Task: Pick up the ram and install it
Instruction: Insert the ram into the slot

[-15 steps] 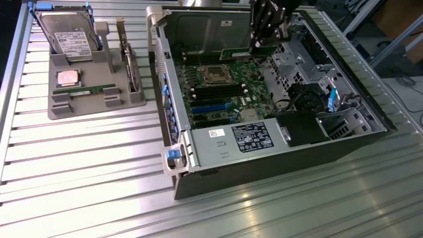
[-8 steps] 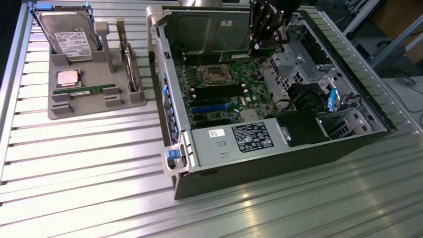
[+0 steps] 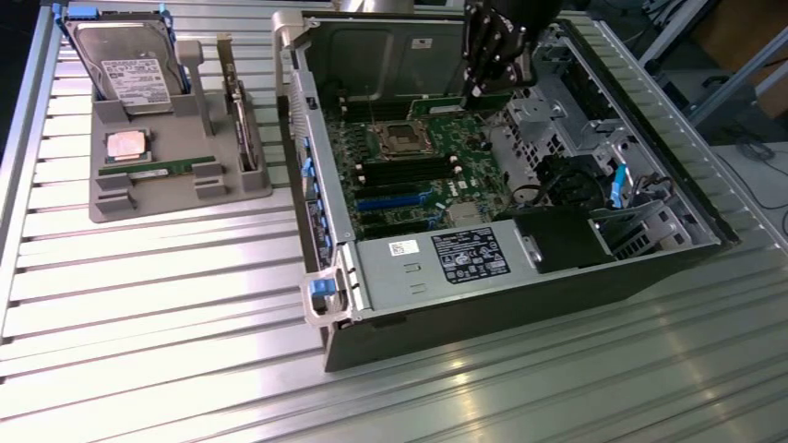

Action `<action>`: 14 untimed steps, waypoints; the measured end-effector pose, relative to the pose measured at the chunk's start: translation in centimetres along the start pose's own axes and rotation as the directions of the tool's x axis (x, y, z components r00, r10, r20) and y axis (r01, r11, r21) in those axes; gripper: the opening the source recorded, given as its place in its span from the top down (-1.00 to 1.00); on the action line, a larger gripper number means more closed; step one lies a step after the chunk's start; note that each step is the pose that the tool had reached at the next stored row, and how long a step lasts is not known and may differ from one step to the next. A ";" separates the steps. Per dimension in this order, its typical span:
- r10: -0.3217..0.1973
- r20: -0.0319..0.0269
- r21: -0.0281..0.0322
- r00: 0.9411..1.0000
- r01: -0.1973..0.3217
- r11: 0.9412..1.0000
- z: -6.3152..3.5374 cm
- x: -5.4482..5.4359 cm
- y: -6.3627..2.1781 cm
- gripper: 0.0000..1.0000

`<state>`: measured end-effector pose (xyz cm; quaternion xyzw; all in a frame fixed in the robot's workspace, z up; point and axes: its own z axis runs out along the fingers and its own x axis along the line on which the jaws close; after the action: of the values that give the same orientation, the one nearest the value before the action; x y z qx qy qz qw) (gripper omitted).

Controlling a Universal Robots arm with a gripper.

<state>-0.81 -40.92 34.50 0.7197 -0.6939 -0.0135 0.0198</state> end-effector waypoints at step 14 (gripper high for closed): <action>0.000 0.000 0.000 1.000 0.000 1.000 1.07 0.1 -0.04 0.73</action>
<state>-0.81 -41.05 33.43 0.7197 -0.6939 -0.0135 0.0199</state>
